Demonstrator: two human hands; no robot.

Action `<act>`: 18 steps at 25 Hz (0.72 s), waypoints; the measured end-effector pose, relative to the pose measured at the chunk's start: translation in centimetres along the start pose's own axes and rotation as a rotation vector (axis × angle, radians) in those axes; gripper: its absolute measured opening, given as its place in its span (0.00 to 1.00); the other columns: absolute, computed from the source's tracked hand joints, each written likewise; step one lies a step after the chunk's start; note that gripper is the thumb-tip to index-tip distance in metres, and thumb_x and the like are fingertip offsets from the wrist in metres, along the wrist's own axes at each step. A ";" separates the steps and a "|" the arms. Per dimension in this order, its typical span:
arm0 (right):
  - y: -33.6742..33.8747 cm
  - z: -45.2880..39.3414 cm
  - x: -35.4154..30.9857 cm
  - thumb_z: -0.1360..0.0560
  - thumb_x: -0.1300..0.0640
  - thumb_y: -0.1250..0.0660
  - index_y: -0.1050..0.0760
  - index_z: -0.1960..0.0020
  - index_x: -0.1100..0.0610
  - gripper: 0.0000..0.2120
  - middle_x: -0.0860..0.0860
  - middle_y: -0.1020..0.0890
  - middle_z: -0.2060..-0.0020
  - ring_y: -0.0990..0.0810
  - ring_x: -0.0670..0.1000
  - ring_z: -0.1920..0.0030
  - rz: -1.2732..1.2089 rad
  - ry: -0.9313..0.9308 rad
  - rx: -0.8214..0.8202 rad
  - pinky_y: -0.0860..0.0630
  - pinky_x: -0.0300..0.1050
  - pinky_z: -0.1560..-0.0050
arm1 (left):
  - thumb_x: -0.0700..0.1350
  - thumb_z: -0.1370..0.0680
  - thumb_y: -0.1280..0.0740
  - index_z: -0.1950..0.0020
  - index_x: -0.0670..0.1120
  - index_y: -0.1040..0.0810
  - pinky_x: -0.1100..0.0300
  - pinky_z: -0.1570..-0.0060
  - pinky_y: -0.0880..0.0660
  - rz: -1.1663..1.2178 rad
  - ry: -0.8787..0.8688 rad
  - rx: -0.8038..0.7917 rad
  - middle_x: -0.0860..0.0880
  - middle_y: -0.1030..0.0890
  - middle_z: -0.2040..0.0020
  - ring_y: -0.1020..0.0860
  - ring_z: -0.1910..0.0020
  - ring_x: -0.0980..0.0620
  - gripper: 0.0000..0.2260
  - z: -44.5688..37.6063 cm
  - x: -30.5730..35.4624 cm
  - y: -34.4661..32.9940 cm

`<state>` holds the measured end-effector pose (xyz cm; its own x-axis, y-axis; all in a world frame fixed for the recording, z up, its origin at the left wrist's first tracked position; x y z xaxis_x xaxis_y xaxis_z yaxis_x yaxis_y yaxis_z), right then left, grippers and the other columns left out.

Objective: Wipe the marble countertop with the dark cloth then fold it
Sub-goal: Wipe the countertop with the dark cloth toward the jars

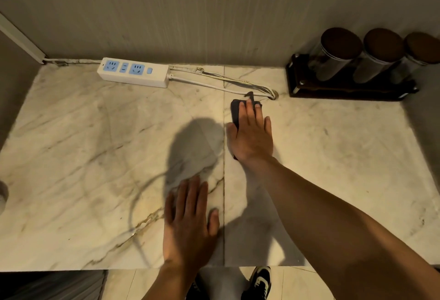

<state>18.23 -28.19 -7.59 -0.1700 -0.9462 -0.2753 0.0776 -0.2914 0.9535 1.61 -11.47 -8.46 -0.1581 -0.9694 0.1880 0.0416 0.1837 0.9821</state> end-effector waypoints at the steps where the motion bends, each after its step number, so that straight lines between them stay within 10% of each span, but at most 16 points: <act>1: 0.0 0.0 0.0 0.20 0.45 0.56 0.57 0.22 0.53 0.30 0.50 0.55 0.22 0.59 0.52 0.23 -0.008 -0.039 0.006 0.59 0.55 0.25 | 0.55 0.23 0.44 0.29 0.44 0.29 0.41 0.31 0.38 -0.003 0.000 0.001 0.43 0.30 0.27 0.36 0.26 0.44 0.26 0.0 0.0 0.0; 18: 0.5 4.6 1.0 0.19 0.47 0.55 0.62 0.22 0.56 0.30 0.52 0.59 0.22 0.62 0.53 0.23 -0.127 -0.532 0.072 0.57 0.55 0.25 | 0.55 0.23 0.44 0.28 0.43 0.31 0.41 0.31 0.38 0.005 -0.004 -0.010 0.42 0.30 0.27 0.35 0.27 0.43 0.27 0.1 -0.1 0.2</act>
<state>13.59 -28.59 -6.83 -0.6480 -0.6975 -0.3060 -0.0396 -0.3704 0.9280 1.51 -11.33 -8.30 -0.1622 -0.9678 0.1926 0.0521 0.1865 0.9811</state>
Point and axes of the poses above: each hand's wrist, its own z-axis away from the middle knuckle, its own y-axis out of the back of the hand, x = y × z, the point moved 1 cm from there along -z, towards the middle knuckle
